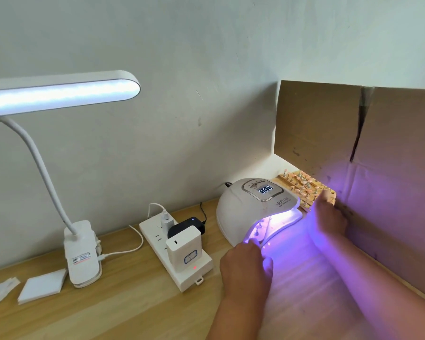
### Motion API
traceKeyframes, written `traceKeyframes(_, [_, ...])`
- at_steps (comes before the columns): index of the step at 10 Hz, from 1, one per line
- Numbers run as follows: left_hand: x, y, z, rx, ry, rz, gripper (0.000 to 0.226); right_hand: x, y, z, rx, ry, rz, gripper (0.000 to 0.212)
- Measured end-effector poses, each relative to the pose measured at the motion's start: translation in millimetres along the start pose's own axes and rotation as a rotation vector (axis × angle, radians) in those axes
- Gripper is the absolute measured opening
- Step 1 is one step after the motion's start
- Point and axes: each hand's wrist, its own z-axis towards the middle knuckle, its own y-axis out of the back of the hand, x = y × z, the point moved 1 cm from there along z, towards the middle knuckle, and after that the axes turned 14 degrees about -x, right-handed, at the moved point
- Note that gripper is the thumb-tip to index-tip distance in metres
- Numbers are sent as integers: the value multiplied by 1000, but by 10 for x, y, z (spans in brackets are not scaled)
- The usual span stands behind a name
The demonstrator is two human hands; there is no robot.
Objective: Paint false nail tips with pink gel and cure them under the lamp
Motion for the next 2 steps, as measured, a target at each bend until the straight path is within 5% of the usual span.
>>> traceKeyframes(2, [-23, 307, -156, 136, 55, -56, 30, -36, 491, -440, 2, 148, 54, 26])
